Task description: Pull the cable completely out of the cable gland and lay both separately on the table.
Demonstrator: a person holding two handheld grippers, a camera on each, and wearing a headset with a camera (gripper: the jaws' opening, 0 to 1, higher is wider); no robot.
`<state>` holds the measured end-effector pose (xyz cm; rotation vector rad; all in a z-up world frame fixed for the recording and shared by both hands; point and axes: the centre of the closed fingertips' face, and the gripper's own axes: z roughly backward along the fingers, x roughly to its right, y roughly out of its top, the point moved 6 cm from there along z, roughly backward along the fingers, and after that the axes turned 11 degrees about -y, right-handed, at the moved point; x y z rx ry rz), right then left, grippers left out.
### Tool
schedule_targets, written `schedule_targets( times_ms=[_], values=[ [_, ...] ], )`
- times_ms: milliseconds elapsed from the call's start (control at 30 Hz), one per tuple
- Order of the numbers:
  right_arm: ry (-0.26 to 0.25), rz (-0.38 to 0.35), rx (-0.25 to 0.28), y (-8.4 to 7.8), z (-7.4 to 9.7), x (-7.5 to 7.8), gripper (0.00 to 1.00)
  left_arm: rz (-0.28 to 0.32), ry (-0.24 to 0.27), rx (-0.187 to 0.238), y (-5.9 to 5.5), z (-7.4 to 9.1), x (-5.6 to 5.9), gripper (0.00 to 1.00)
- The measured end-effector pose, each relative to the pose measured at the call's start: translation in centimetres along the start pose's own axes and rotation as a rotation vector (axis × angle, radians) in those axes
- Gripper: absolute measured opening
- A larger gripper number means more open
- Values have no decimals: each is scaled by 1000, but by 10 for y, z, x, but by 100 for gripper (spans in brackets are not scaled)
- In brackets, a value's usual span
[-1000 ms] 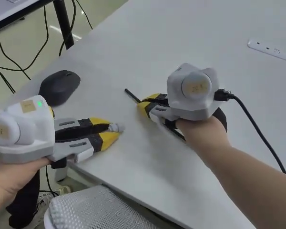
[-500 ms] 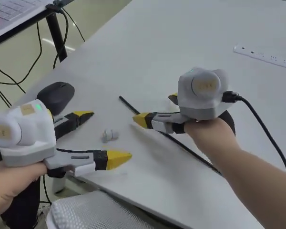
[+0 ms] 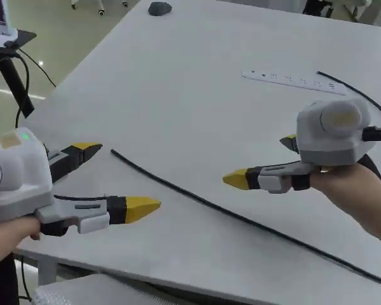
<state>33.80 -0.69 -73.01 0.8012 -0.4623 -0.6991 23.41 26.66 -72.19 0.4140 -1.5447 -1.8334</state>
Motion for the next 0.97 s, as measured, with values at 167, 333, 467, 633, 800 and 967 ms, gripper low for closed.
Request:
schedule_targets(
  times_ms=[167, 333, 467, 633, 800, 967],
  values=[
    [-181, 88, -47, -39, 57, 54, 99, -13, -46, -8, 17, -16, 12, 99],
    [-289, 21, -43, -69, 110, 85, 99, 16, -73, 14, 30, -27, 23, 99],
    [-354, -4, -82, -96, 141, 105, 99, 23, -81, -61, 27, -35, 28, 99],
    [-382, -85, -63, -109, 161, 109, 99, 10, -85, -76, 37, -39, 34, 99],
    [-372, -141, -47, -116, 163, 98, 99, 5, -96, -103, 40, -42, 38, 99],
    [-353, -133, -67, -120, 161, 90, 99, -5, -99, -109, 44, -45, 38, 99]
  ],
)
